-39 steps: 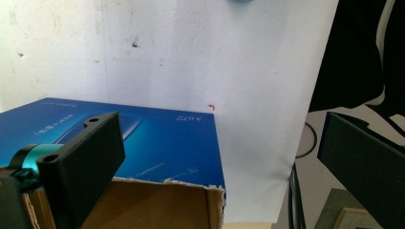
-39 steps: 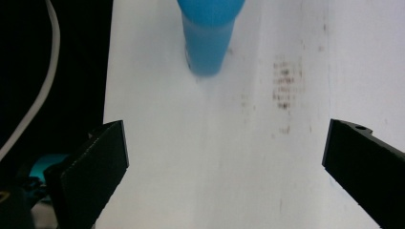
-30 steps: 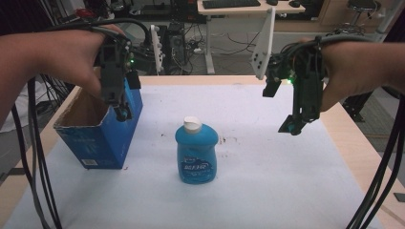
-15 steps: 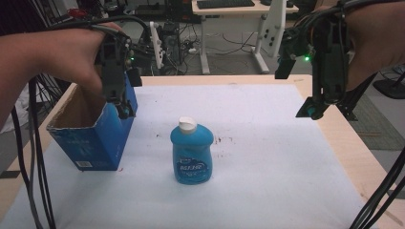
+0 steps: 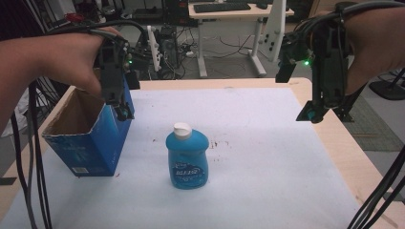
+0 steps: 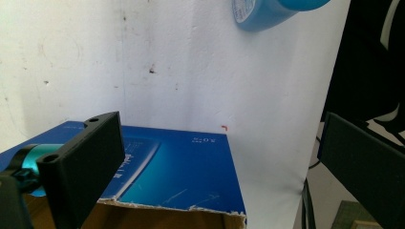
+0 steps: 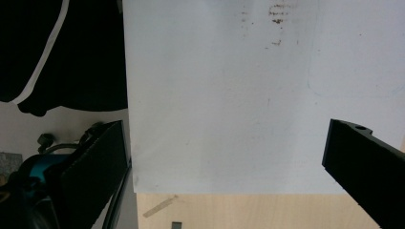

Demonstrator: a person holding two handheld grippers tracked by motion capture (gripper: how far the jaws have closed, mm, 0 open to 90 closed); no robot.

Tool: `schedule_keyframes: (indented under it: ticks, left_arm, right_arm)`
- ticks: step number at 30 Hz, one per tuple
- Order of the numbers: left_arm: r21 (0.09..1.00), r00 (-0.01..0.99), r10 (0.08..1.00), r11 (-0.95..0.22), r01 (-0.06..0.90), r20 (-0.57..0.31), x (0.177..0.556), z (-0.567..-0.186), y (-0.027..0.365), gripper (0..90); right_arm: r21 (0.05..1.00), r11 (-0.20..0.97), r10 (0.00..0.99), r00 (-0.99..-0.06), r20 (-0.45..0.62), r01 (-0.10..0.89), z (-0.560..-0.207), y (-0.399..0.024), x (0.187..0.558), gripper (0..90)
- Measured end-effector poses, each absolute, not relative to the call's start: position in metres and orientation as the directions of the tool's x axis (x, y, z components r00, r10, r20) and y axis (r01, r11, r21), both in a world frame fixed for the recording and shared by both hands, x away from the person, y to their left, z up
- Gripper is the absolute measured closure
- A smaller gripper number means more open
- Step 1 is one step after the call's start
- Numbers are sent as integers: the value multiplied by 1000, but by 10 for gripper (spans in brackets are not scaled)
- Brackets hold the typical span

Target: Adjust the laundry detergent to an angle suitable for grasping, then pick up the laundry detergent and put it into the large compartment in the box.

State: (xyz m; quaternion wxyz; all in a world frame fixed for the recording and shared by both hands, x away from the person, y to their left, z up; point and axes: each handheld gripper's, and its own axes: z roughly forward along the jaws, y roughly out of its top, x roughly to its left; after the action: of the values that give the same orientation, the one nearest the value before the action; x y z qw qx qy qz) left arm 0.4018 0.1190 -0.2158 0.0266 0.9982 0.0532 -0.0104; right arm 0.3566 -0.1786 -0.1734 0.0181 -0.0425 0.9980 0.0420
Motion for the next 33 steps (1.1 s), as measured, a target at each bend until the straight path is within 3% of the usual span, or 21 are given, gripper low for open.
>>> schedule_keyframes:
  ticks: [18,33]
  left_arm:
    - [59,995,99,-993,100,-26,402,-215,122,20]
    - [161,996,82,-983,84,-22,385,-208,117,20]
  right_arm:
    - [88,993,-81,-996,-28,-83,-178,-176,361,7]
    - [89,993,-80,-997,-24,-81,-184,-176,360,7]
